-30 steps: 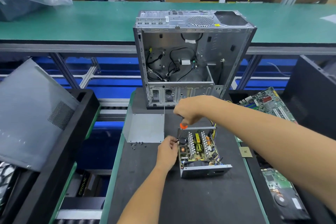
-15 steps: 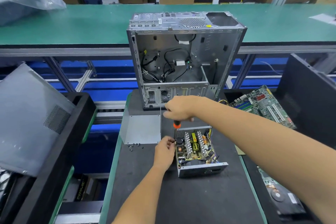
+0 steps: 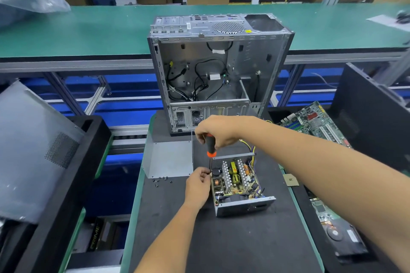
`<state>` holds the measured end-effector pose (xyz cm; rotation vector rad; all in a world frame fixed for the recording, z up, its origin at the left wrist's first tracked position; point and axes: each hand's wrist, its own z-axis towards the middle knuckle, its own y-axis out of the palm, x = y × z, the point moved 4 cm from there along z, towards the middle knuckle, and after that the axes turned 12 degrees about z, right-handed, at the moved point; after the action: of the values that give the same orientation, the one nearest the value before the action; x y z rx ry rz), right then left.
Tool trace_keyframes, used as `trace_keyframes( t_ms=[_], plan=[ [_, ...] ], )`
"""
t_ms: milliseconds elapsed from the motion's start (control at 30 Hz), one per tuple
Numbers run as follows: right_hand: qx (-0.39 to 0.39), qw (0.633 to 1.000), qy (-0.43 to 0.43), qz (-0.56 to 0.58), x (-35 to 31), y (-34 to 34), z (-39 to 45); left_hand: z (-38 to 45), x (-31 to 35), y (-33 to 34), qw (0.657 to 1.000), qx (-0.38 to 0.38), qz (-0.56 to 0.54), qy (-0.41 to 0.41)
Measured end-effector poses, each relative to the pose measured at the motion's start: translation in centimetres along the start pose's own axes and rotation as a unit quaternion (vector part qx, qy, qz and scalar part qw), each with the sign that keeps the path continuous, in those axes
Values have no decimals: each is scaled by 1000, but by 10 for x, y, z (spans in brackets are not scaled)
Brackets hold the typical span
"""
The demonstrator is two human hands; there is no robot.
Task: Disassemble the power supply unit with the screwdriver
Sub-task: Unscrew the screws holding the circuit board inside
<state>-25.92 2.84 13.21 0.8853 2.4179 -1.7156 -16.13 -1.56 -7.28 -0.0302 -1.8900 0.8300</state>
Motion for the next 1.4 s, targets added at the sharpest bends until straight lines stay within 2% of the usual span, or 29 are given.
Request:
trace_keyframes(
  t_ms=[67,167,267,333,533,733,800,900,1033,1200,1300,1400],
  plan=[
    [8,999,2,32,3,1,0,-1,0,0,1000,1,1,-2],
    [11,996,55,65,5,6,0,-2,1,0,1000,5,1,-5],
    [15,993,119,4,3,4,1,-5,5,1,1000,9,-7,-12],
    [21,992,118,-32,-3,2,3,-8,8,1,1000,6,-11,-22],
    [-42,993,109,-16,-7,-1,0,-9,13,1,998,-23,-13,-52],
    [-30,997,69,11,0,-5,-6,-8,17,6,997,-31,-32,-61],
    [-36,993,105,27,5,-1,-7,-5,19,6,997,-38,-32,-64],
    [-40,988,149,-16,7,0,-8,-3,19,6,995,-61,-30,-66],
    [-44,990,131,-22,2,3,-3,-2,19,5,995,-67,-22,-65],
    [-33,998,38,-25,2,-5,-11,-3,20,6,996,-57,-27,-61],
    [-19,999,33,-1,3,-2,-13,-1,20,7,996,-63,-16,-67],
    [-14,997,77,-23,-1,4,-13,1,21,6,995,-69,-10,-72]
  ],
)
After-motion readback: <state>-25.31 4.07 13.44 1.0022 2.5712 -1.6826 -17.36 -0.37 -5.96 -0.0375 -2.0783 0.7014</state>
